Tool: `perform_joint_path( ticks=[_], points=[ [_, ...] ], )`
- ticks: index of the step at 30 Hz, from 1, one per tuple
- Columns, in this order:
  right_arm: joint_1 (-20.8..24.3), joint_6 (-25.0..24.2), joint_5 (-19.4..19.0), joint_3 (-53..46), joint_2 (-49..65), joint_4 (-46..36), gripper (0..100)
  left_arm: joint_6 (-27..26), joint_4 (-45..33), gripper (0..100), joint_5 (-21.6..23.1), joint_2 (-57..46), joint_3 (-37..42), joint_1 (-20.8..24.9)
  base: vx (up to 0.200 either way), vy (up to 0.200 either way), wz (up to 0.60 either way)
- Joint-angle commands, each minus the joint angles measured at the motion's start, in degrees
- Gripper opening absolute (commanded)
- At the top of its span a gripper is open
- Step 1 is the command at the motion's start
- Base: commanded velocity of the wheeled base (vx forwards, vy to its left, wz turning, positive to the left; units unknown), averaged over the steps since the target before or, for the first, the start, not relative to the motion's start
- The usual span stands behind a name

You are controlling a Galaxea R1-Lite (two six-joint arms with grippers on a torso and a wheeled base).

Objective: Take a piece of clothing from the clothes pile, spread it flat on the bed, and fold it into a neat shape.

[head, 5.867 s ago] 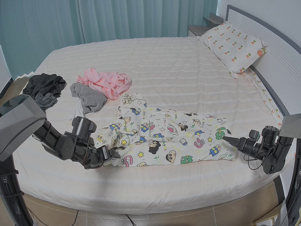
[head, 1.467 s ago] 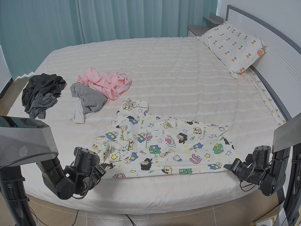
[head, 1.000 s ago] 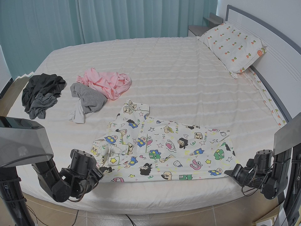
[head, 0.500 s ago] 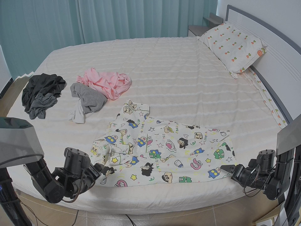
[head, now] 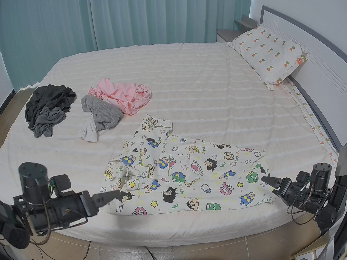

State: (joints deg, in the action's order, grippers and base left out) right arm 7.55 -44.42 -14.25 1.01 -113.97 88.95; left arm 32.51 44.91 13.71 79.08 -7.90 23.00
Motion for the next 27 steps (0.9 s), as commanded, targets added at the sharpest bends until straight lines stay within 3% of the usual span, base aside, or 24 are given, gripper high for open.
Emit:
perform_joint_path(
  ticks=[1, 8, 12, 19, 21, 25, 27],
  points=[
    [1.95, 0.21, 0.1, -1.01, 8.76, -0.89, 100, -10.72, -14.32, 100, 10.19, -25.91, 6.76, 5.03, 0.0, 0.0, 0.0],
    [2.03, 0.3, 0.28, -1.01, 8.85, -0.89, 100, -11.42, -24.96, 100, 8.52, -44.8, 7.72, 4.77, 0.0, 0.0, 0.0],
    [3.26, 0.3, 0.19, -1.01, 8.68, -0.89, 100, -13.18, -29.88, 100, -5.63, -47.97, 7.81, 3.19, 0.0, 0.0, 0.0],
    [2.91, 0.3, 0.36, -1.01, 8.85, -0.19, 100, -14.58, -33.13, 100, -23.65, -55.88, 7.81, -4.37, 0.0, 0.0, 0.0],
    [1.59, 0.65, 0.36, -0.92, 9.56, 0.43, 100, -17.75, -37.09, 100, -27.16, -62.56, 7.81, -5.86, 0.0, 0.0, 0.0],
    [1.07, 3.73, -0.6, -1.01, 13.6, 0.52, 100, -23.99, -45.61, 100, -28.74, -78.2, 6.67, -6.3, 0.0, 0.0, 0.0],
    [1.68, 4.43, -1.22, -1.01, 15.09, -0.01, 100, -24.16, -44.65, 100, -32.0, -77.5, 6.84, -6.3, 0.0, 0.0, 0.0]
  ],
)
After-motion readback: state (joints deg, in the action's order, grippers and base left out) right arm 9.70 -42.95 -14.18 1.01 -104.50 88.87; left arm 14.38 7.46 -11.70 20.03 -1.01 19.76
